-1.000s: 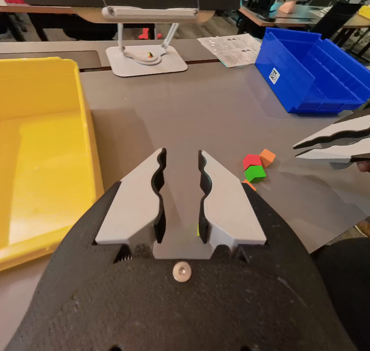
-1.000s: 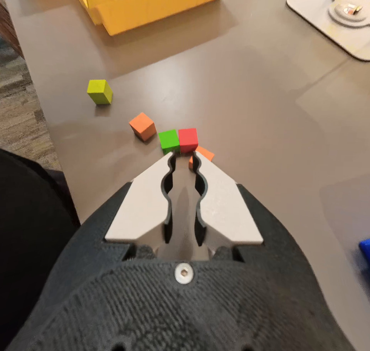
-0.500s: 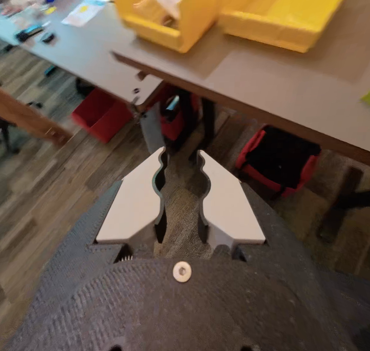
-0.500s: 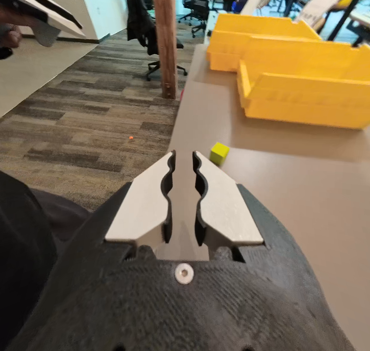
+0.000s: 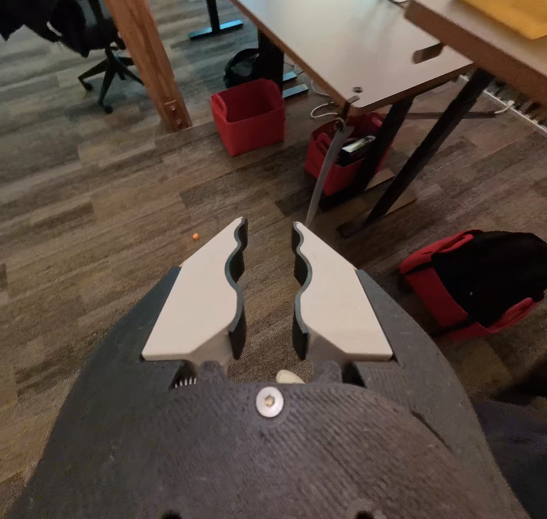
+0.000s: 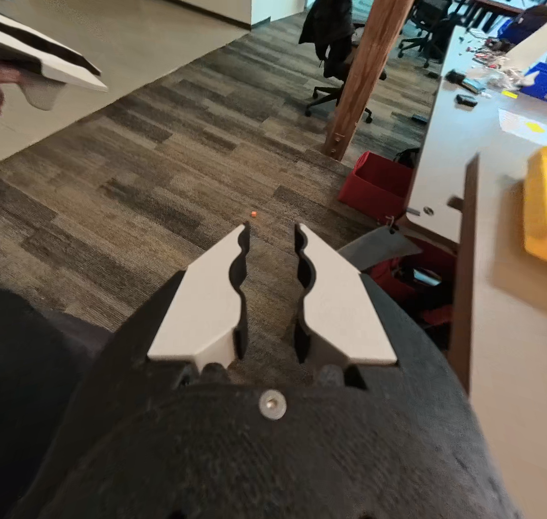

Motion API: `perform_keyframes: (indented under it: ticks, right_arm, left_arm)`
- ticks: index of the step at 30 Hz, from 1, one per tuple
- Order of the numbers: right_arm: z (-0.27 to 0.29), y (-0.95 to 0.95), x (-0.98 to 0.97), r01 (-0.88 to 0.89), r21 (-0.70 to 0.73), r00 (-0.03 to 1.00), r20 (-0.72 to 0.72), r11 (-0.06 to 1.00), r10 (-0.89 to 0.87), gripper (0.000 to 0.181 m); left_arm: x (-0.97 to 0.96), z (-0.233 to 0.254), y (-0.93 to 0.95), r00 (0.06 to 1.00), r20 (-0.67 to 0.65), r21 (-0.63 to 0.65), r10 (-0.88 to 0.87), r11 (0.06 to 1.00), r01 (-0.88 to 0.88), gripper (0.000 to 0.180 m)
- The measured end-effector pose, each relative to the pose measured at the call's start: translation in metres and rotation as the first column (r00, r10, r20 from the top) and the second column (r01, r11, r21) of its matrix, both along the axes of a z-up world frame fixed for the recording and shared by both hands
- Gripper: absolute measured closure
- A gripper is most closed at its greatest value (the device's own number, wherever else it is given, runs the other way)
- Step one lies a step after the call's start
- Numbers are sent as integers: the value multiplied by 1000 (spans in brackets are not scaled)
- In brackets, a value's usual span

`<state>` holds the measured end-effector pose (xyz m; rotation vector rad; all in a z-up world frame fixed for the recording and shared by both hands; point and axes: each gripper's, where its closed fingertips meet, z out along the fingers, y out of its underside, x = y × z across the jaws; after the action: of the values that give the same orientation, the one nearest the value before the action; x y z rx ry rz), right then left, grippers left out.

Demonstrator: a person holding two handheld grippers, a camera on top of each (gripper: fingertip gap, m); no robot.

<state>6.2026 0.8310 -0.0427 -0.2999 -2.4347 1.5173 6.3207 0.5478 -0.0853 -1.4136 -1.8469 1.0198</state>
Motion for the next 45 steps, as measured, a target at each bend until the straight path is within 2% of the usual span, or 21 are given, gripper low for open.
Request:
perform_keyframes:
  ticks: [1, 3, 6, 9, 12, 14, 16, 18, 22, 26, 27, 30, 33, 37, 40, 41, 42, 43, 45]
  right_arm:
    - [-1, -28, 2, -10, 19, 1000, -19, 1000, 10, 153]
    - [-2, -83, 7, -35, 38, 997, -65, 999, 38, 167]
    - [-15, -158, 9, -79, 92, 992, -96, 993, 88, 163]
    - [-32, -219, -4, -58, 139, 986, -149, 989, 79, 157]
    - [-38, -280, -28, -13, 38, 971, -238, 999, 22, 146]
    - [-52, -323, -45, -20, -55, 970, -245, 998, 6, 141]
    - [-91, -375, -64, -53, -39, 978, -204, 998, 44, 142]
    - [-157, -431, -90, -70, 70, 989, -124, 995, 79, 135]
    - [-309, -557, -150, -78, 181, 997, 10, 980, 77, 149]
    - [-523, -674, -219, -24, 341, 999, 53, 940, 6, 152]
    - [-584, -699, -239, 16, 379, 997, 61, 925, -42, 152]
    - [-769, -761, -282, 82, 529, 980, 114, 845, -166, 148]
    - [-906, -820, -292, 43, 581, 961, 198, 813, -193, 148]
    - [-1017, -869, -279, -29, 591, 957, 250, 806, -149, 142]
    - [-1074, -866, -272, -65, 679, 954, 257, 731, -154, 136]
    - [-1088, -857, -271, -69, 734, 949, 258, 675, -184, 135]
    - [-1095, -851, -269, -82, 761, 936, 281, 643, -213, 140]
    - [-1094, -850, -267, -95, 763, 918, 315, 640, -240, 150]
    - [-1079, -852, -261, -140, 740, 874, 404, 658, -268, 155]
  left_arm:
    - [11, -4, -20, 1000, -3, 13, 12, 1000, -12, 154]
    - [32, -8, -61, 999, -16, 50, 45, 998, -44, 154]
    - [47, -2, -101, 995, -62, 119, 84, 990, -77, 153]
    - [62, -5, -146, 990, -72, 134, 123, 985, -112, 151]
    - [69, -17, -178, 987, -37, 170, 155, 975, -147, 151]
    - [71, -27, -196, 983, -24, 196, 181, 965, -173, 151]
    - [70, -43, -211, 978, 0, 237, 209, 950, -203, 151]
    - [65, -68, -228, 970, 48, 281, 237, 929, -241, 151]
    - [43, -132, -291, 938, 192, 345, 289, 875, -340, 151]
    - [18, -239, -371, 871, 388, 409, 301, 791, -455, 145]
    - [14, -276, -384, 843, 446, 463, 300, 729, -504, 142]
    - [3, -374, -412, 737, 584, 601, 340, 429, -674, 132]
    - [4, -444, -436, 596, 717, 545, 363, 241, -803, 127]
    - [-6, -499, -440, 526, 803, 507, 280, 142, -850, 127]
    - [-14, -517, -441, 514, 826, 509, 232, 88, -857, 127]
    - [-16, -518, -443, 516, 828, 512, 218, 82, -855, 127]
    - [-17, -518, -446, 520, 829, 515, 207, 84, -853, 127]
    - [-18, -516, -452, 527, 826, 520, 200, 93, -849, 127]
    - [-21, -507, -466, 555, 811, 541, 188, 123, -832, 127]
